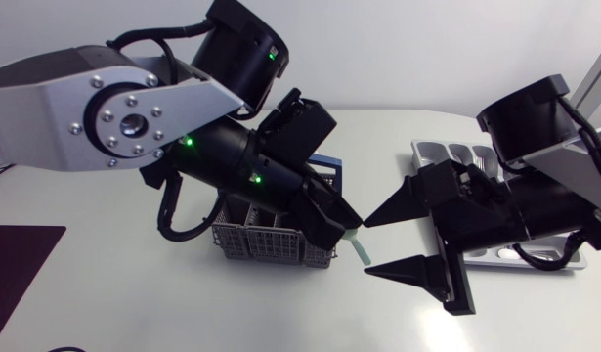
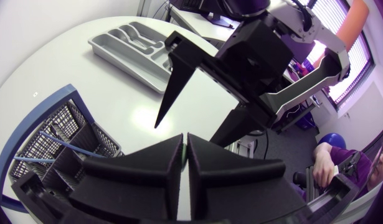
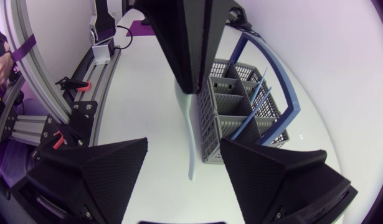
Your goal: Unload the cutlery basket into the drawer organizer.
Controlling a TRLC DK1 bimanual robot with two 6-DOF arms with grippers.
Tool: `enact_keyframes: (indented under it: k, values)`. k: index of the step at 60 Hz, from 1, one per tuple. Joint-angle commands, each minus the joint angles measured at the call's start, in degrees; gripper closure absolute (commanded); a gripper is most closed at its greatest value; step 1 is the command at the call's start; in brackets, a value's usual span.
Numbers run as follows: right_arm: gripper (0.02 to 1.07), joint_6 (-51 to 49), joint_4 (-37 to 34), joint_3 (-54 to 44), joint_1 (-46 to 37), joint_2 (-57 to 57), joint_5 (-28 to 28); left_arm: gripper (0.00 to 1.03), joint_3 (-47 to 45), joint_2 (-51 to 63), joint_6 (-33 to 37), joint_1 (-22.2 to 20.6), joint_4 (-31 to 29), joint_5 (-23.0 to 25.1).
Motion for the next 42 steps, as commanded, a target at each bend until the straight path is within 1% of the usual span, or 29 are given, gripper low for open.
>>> enact_keyframes:
  k: [1, 3, 4, 7, 8, 11, 14, 15, 20, 33, 40, 42]
  values:
    - [0.41, 1.77, 2.01, -2.29, 0.83, 0.97, 0.05, 0.98, 2.02, 1.2, 0.85, -0.45, -0.35, 1.05]
    - [0.47, 1.59, 2.62, -2.47, 0.83, 0.97, 0.05, 0.98, 2.11, 1.38, 0.85, -0.54, -0.43, 1.14]
    - [0.52, 1.5, 2.89, -2.65, 0.83, 0.97, -0.12, 0.98, 2.2, 1.56, 0.94, -0.63, -0.43, 1.23]
    - [0.59, 1.41, 3.68, -3.08, 0.83, 0.88, -0.21, 0.98, 2.2, 1.73, 0.94, -0.71, -0.43, 1.23]
    - [0.63, 1.33, 4.21, -3.35, 0.83, 0.79, -0.21, 0.98, 2.2, 1.73, 0.94, -0.71, -0.43, 1.23]
    - [0.71, 1.24, 4.64, -3.61, 0.83, 0.79, -0.21, 0.98, 2.2, 1.91, 0.94, -0.8, -0.43, 1.23]
    - [0.82, 0.98, 5.35, -3.96, 0.83, 0.71, -0.39, 0.98, 2.2, 1.91, 0.94, -0.8, -0.52, 1.67]
    - [0.84, 0.89, 5.52, -4.05, 0.83, 0.71, -0.47, 0.98, 2.2, 1.91, 0.85, -0.71, -0.52, 2.2]
    - [0.84, 0.71, 5.7, -4.32, 0.83, 0.79, -0.56, 0.98, 2.11, 1.91, 0.94, -0.71, -0.61, 2.29]
    - [0.9, 0.98, 5.88, -4.23, 1.71, 1.67, -0.91, 0.98, 2.2, 1.91, 0.85, -0.45, -0.7, 2.64]
    - [0.91, 1.33, 6.4, -4.49, 1.8, 1.85, -0.91, 0.98, 2.02, 1.82, 0.94, -0.45, -0.78, 2.72]
    - [0.94, 1.41, 6.4, -4.49, 1.8, 2.11, -0.91, 0.98, 1.93, 1.82, 0.85, -0.45, -0.78, 2.72]
